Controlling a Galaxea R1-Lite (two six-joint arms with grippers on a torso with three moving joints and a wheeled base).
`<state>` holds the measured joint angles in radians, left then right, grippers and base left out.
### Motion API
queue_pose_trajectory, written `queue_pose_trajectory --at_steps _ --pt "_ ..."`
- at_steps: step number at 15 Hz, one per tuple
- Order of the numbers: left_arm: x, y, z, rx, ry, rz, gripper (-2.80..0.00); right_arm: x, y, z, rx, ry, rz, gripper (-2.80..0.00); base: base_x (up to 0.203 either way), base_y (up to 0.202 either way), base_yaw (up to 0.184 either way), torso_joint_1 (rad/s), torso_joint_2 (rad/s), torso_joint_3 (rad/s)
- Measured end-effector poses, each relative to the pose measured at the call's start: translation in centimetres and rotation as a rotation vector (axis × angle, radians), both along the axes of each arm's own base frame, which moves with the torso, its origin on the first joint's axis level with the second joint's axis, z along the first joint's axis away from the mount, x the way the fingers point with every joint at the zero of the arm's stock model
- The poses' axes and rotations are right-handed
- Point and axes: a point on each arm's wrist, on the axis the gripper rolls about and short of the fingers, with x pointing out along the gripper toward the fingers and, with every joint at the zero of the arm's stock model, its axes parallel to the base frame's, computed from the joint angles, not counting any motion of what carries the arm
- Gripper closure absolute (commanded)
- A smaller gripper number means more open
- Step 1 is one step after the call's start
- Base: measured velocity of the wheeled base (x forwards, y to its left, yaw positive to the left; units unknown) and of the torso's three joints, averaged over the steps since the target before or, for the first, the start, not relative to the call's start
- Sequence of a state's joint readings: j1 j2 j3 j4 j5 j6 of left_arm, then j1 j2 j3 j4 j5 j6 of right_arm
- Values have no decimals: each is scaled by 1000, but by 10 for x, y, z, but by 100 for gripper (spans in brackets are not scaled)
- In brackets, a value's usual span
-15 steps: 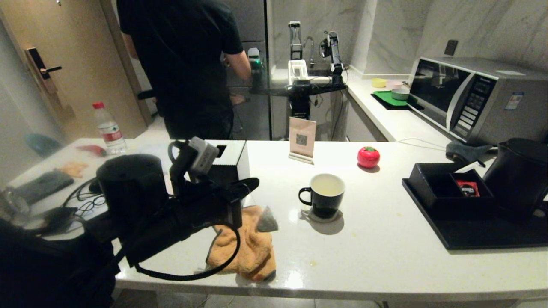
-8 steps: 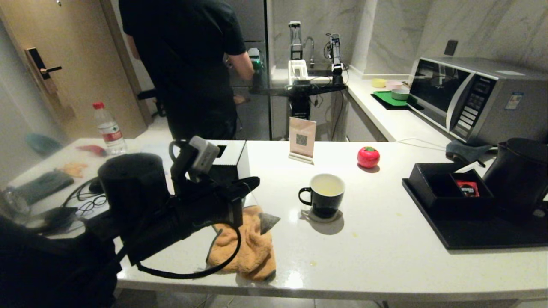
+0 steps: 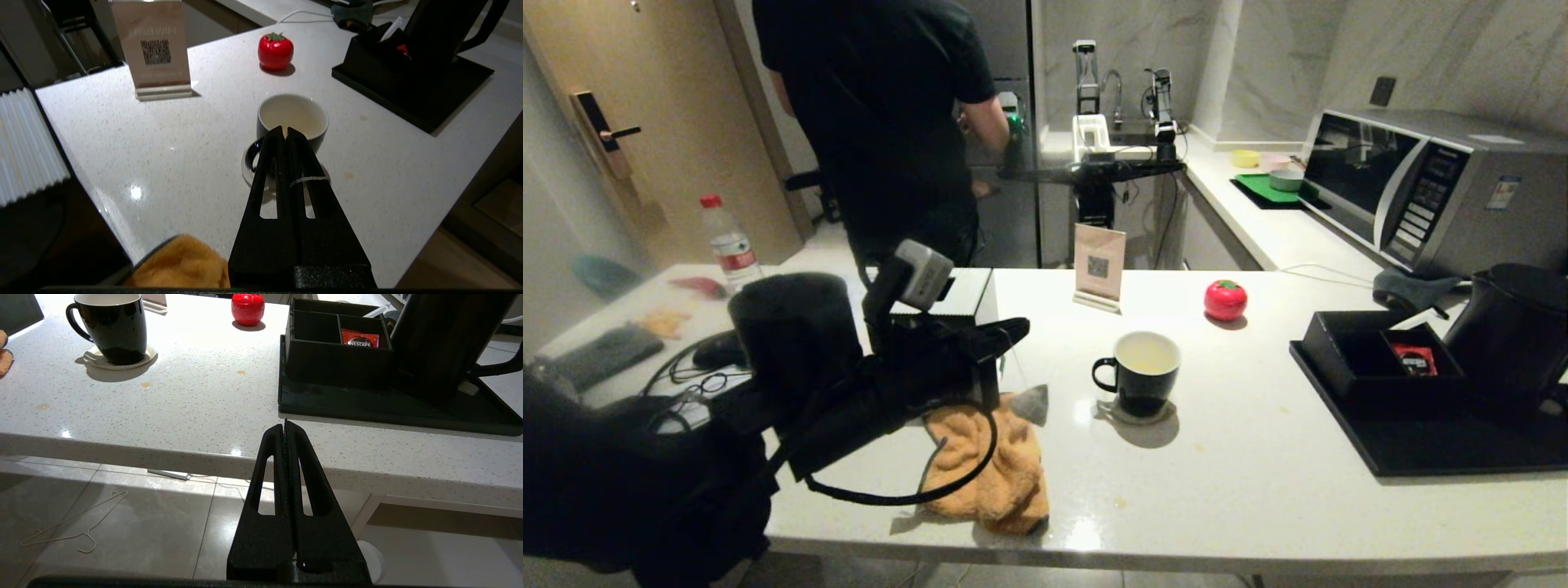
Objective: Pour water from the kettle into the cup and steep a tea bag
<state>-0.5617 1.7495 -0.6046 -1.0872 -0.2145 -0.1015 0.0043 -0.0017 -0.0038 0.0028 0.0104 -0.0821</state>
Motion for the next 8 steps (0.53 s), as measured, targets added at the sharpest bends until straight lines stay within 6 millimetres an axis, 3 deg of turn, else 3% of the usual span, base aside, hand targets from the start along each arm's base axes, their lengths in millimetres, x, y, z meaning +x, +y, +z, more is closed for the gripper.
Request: queue_pose_trajectory --at_steps 8 --pt "36 -39 22 -68 -101 -34 0 0 0 0 0 0 0 0 0 0 0 0 0 0"
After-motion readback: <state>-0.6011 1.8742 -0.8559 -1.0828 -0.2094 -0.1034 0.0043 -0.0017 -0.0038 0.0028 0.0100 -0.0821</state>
